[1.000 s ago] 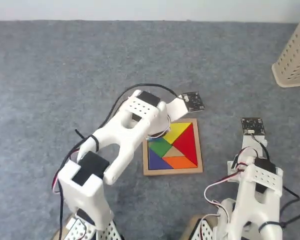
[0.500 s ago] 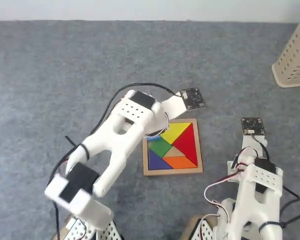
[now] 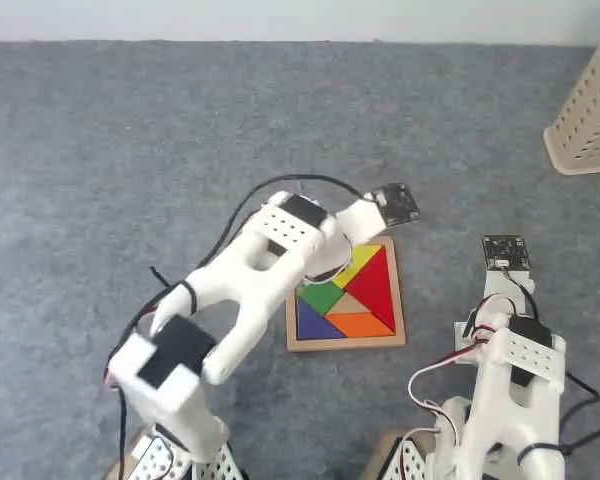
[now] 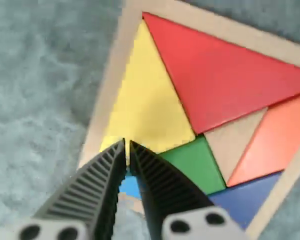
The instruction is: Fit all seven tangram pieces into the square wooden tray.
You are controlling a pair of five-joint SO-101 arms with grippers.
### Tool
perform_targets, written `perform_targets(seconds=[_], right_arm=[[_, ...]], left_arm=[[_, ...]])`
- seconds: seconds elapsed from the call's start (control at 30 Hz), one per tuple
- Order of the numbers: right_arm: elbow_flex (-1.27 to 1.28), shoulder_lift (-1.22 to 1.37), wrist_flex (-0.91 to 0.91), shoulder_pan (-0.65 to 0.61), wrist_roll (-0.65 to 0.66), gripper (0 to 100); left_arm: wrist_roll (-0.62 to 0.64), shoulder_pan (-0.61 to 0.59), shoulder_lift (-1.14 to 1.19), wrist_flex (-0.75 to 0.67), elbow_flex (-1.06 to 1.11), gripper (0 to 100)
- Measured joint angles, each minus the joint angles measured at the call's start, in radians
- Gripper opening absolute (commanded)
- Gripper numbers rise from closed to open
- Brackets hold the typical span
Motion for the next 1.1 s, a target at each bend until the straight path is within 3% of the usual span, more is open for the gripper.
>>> perform_targets(seconds=[1.1], right_arm=[[0.000, 0.000, 0.000, 0.000, 0.000, 8.4]], left_arm=[[0.009, -0.034, -0.044, 0.049, 0.017, 1]])
